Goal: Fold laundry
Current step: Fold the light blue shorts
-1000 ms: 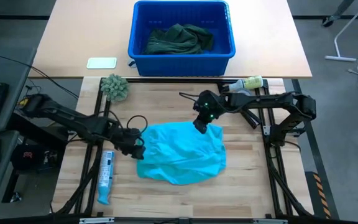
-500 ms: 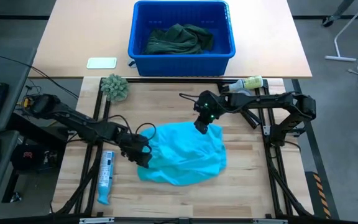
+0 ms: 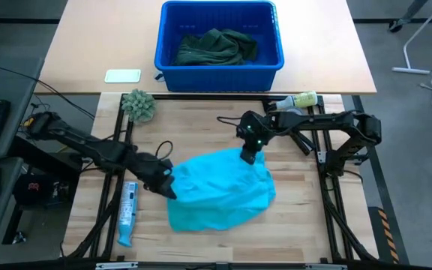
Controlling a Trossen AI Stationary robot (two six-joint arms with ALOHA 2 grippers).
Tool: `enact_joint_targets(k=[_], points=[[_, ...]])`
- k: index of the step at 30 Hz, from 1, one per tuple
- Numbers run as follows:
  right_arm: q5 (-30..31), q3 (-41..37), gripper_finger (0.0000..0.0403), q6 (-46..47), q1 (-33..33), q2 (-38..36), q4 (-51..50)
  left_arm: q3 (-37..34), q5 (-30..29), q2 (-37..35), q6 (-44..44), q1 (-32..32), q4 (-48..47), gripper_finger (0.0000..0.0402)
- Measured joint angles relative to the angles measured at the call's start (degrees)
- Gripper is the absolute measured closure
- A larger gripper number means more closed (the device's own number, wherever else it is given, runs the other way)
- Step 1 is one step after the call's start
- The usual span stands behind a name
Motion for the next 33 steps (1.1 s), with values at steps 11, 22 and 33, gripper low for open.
enact_joint_targets(k=[11,22,33], points=[[-12.48,0.02,0.0403,8.5,21.29,-0.54,1.49,0.0,1.21,-0.4,3.42,0.16,-3.47,0.0401],[27.69,0.03,0.0403,59.51,38.1,-0.54,15.63,0.0,4.29,-0.5,10.12,0.16,-3.3,0.0402],[50.89,0.44,0.0403,82.24,48.73,11.19,29.59,0.0,-0.7,-0.5,10.95,0.16,-3.29,0.0401]])
